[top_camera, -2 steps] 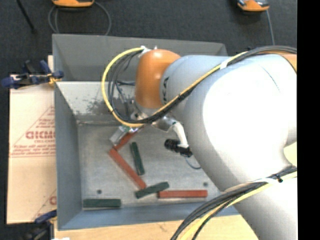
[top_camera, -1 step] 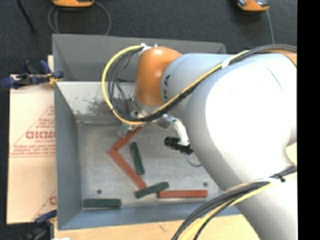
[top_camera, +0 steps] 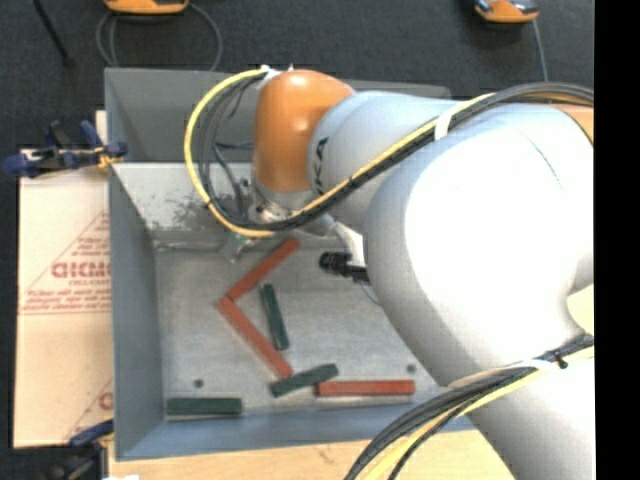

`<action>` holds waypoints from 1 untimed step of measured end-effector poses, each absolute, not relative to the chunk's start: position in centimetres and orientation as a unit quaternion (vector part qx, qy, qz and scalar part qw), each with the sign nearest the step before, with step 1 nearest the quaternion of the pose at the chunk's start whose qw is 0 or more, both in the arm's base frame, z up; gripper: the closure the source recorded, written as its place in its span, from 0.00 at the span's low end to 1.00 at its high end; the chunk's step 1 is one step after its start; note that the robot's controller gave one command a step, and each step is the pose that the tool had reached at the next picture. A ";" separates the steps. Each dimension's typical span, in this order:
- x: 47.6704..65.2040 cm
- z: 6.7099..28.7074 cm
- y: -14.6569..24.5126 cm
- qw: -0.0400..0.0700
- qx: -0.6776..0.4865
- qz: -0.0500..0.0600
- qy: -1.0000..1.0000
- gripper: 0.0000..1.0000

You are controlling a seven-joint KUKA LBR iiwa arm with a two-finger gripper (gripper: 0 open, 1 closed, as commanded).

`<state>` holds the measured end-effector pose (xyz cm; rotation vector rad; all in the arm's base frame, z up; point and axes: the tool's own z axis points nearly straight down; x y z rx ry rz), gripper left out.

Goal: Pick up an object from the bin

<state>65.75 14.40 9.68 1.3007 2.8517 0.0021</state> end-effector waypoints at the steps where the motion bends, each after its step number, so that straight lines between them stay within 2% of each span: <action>1: 65.6 9.5 14.3 0.002 0.414 -0.001 0.910 0.00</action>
Offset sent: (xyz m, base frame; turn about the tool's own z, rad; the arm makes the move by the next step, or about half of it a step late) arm 0.0000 0.0000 0.0000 0.0000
